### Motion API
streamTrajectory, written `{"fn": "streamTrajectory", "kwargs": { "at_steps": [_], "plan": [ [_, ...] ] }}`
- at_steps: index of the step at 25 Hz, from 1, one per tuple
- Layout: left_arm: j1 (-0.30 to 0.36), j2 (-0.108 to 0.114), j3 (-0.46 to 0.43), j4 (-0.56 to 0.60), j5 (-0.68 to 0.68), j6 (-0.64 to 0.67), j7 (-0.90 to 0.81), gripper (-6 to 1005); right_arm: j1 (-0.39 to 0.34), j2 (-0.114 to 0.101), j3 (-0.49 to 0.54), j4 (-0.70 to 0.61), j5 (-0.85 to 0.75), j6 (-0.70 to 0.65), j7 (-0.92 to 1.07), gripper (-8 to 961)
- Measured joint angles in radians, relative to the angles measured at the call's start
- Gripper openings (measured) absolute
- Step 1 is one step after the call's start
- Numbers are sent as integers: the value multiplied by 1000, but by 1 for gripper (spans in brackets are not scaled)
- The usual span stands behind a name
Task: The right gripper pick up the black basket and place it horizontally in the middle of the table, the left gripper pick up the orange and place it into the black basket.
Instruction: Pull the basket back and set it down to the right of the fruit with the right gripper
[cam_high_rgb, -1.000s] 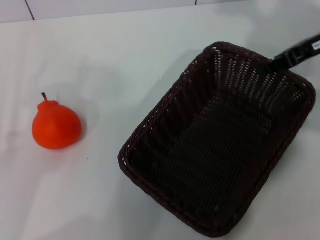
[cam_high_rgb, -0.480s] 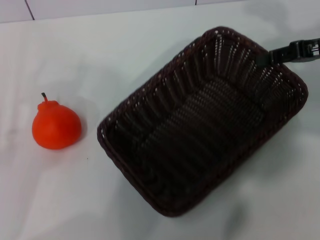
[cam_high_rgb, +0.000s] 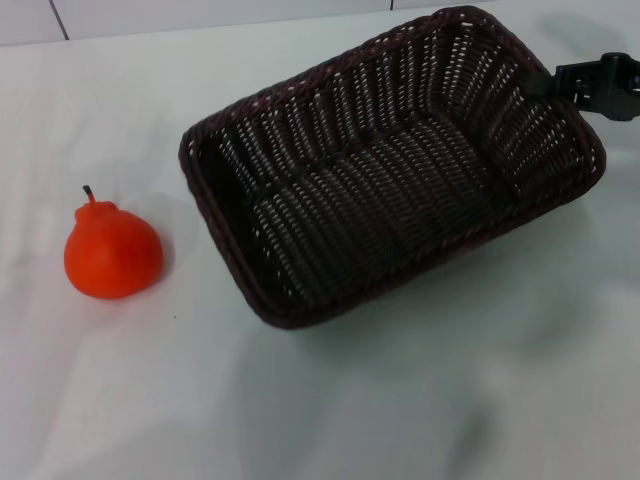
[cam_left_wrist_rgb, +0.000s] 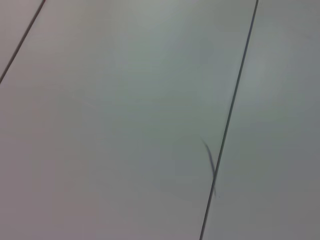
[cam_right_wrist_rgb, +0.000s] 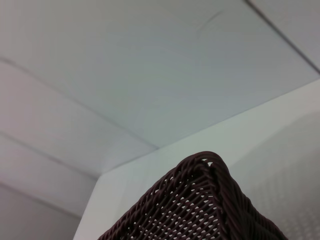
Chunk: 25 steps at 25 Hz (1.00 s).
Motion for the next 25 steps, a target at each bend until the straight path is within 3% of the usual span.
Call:
{"fn": "streamTrajectory", "kwargs": {
  "at_steps": [5,19,25],
  "plan": [
    [-8,1,0,-1,3,11,1,825,-15,14,46,38,3,-58,16,213],
    [-16,1,2,-15,-1,37,4,825,-24,94,80,70,4,-165,34,235],
    [-23,2,1,-15,1,49,4,825,-28,105,81,92,7,-190,37,245]
  ]
}}
